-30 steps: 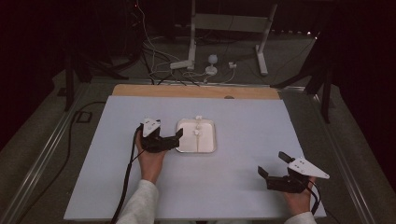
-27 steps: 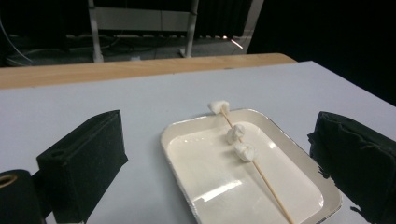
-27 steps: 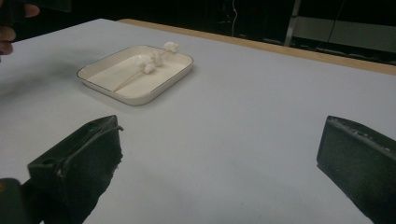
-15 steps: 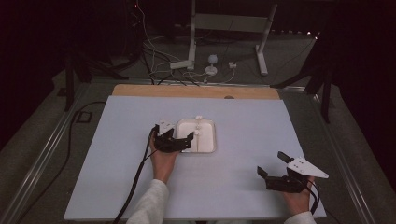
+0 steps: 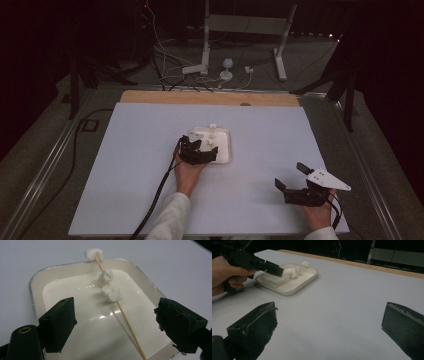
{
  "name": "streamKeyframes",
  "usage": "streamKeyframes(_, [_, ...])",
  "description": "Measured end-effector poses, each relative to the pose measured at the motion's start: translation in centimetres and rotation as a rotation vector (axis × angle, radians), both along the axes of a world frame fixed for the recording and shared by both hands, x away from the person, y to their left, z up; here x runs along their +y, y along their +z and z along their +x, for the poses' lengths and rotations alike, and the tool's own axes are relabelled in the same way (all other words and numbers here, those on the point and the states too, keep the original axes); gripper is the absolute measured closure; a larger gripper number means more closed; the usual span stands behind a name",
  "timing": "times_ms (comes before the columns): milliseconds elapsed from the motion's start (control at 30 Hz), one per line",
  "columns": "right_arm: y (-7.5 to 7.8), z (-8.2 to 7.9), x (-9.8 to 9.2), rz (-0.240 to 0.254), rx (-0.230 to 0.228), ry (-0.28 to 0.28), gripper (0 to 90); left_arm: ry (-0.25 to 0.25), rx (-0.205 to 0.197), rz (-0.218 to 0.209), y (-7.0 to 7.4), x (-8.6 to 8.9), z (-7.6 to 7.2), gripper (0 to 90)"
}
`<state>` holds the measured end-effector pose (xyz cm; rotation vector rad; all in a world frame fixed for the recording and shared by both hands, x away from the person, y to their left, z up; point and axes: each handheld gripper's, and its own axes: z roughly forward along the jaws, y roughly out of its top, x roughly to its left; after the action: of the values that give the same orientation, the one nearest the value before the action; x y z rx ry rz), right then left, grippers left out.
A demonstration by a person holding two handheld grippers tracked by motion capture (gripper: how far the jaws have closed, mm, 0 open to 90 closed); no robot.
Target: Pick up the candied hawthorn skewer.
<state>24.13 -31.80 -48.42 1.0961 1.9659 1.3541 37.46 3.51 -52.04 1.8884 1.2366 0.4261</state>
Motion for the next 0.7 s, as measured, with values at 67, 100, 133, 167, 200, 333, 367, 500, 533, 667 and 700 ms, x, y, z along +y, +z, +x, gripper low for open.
streamKeyframes(67, [0.01, -0.01, -0.02, 0.004, -0.001, 0.000, 0.0, 0.014, -0.015, 0.053, -0.03, -0.56, -0.12, 29.2])
streamKeyframes(100, [0.02, -0.01, -0.06, 0.003, -0.002, -0.001, 0.0, 0.012, -0.014, 0.078, -0.06, -0.82, -0.12, 32.8])
streamKeyframes(133, [0.02, -0.02, -0.09, 0.005, -0.001, -0.002, 0.0, 0.016, -0.015, 0.089, -0.09, -0.97, -0.15, 35.8])
streamKeyframes(167, [0.01, -0.03, -0.12, 0.006, 0.000, -0.003, 0.0, 0.021, -0.013, 0.093, -0.14, -1.09, -0.16, 38.2])
streamKeyframes(200, [0.01, -0.02, -0.14, 0.006, 0.001, -0.002, 0.0, 0.020, -0.006, 0.094, -0.19, -1.10, -0.14, 39.3])
streamKeyframes(333, [0.02, -0.03, -0.13, 0.006, 0.000, -0.001, 0.0, 0.013, 0.013, 0.070, -0.40, -1.10, -0.05, 42.3])
streamKeyframes(367, [0.02, -0.03, -0.13, 0.006, 0.000, -0.001, 0.0, 0.010, 0.016, 0.066, -0.42, -1.11, -0.04, 42.7])
streamKeyframes(500, [0.01, -0.01, -0.17, 0.005, 0.002, -0.002, 0.0, -0.005, 0.022, 0.061, -0.58, -1.18, -0.02, 46.5])
streamKeyframes(533, [0.00, 0.00, -0.15, 0.005, 0.002, -0.002, 0.0, -0.008, 0.020, 0.066, -0.64, -1.23, -0.05, 49.0])
streamKeyframes(667, [-0.01, 0.00, -0.10, 0.002, 0.000, 0.001, 0.0, 0.017, 0.043, 0.076, -0.39, -0.86, 0.11, 63.5])
streamKeyframes(700, [-0.01, 0.00, -0.10, 0.003, 0.001, 0.000, 0.0, 0.023, 0.049, 0.075, -0.35, -0.74, 0.15, 69.1])
